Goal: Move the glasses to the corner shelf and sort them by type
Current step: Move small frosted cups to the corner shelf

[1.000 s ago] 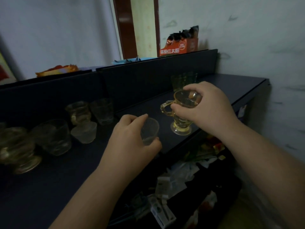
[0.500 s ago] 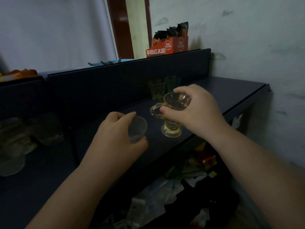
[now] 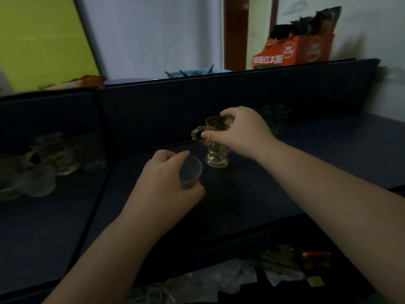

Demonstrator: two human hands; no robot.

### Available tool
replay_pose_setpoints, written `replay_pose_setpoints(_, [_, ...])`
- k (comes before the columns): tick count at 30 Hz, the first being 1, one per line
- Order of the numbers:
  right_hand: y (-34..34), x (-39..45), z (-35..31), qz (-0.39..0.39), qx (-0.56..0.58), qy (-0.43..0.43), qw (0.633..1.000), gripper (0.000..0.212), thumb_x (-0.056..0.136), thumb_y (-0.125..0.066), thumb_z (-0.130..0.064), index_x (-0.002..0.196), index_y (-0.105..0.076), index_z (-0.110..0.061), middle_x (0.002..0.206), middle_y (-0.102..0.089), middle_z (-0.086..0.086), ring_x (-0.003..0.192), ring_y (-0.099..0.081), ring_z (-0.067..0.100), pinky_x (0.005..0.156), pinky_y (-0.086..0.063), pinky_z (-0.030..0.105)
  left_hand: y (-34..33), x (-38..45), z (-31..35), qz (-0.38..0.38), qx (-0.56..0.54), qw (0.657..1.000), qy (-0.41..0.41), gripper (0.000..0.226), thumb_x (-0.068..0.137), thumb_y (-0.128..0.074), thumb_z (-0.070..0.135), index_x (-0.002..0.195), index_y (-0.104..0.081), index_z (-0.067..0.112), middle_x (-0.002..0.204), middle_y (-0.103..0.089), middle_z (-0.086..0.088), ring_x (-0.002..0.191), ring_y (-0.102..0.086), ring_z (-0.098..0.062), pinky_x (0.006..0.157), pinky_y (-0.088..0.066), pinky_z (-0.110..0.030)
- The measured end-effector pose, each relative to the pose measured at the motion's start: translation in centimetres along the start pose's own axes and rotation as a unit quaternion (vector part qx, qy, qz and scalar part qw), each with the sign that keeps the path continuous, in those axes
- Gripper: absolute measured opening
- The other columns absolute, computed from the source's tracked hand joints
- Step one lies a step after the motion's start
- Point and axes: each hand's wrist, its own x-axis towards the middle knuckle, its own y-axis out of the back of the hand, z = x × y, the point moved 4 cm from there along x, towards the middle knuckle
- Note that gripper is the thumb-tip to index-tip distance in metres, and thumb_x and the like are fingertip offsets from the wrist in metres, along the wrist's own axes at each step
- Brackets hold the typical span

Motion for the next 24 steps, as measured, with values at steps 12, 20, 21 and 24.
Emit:
replay_pose_setpoints(12, [-11.6, 9.2, -4.5, -0.110, -0.019, 0.028, 0.993, 0.089, 0.069, -0.082, -0.058, 0.141, -0.053, -0.013, 0.135, -0.060, 0.004, 0.122, -0.058, 0.022, 0.098, -0.049, 0.035, 1.2, 2.7, -3.1, 0.024, 0.023, 0.999, 0.012, 0.072, 0.078, -0.067, 0.042, 0.144, -0.041, 0.033, 0.121, -0.034, 0.020, 0.114, -0.040, -0.004, 0.088, -0.039, -0.020])
replay_pose_setpoints(20, [-3.3, 6.4, -1.4, -0.073, -0.085, 0.102, 0.988, 0.078, 0.078, -0.076, -0.055, 0.143, -0.050, -0.019, 0.132, -0.055, 0.000, 0.117, -0.055, 0.016, 0.090, -0.044, 0.026, -0.8, 5.0, 0.0, -0.010, 0.025, 1.000, -0.014, 0.069, 0.076, -0.067, 0.046, 0.141, -0.044, 0.038, 0.126, -0.038, 0.019, 0.109, -0.043, 0.000, 0.085, -0.038, -0.019])
replay_pose_setpoints(21, [-1.1, 5.6, -0.3, -0.053, -0.095, 0.110, 0.988, 0.072, 0.079, -0.075, -0.053, 0.140, -0.053, -0.021, 0.128, -0.056, -0.003, 0.113, -0.055, 0.013, 0.087, -0.042, 0.024, -1.5, 5.6, 0.9, -0.017, 0.027, 0.999, -0.015, 0.073, 0.076, -0.068, 0.047, 0.144, -0.040, 0.037, 0.129, -0.038, 0.018, 0.111, -0.043, -0.001, 0.088, -0.038, -0.020])
replay_pose_setpoints(24, [5.3, 2.5, 4.5, -0.023, -0.117, 0.097, 0.988, 0.059, 0.080, -0.073, -0.051, 0.132, -0.058, -0.026, 0.115, -0.056, -0.010, 0.102, -0.054, 0.006, 0.079, -0.040, 0.019, -4.0, 7.4, 4.8, -0.039, 0.028, 0.998, -0.039, 0.077, 0.077, -0.068, 0.048, 0.147, -0.037, 0.036, 0.133, -0.037, 0.016, 0.114, -0.043, -0.003, 0.092, -0.040, -0.024])
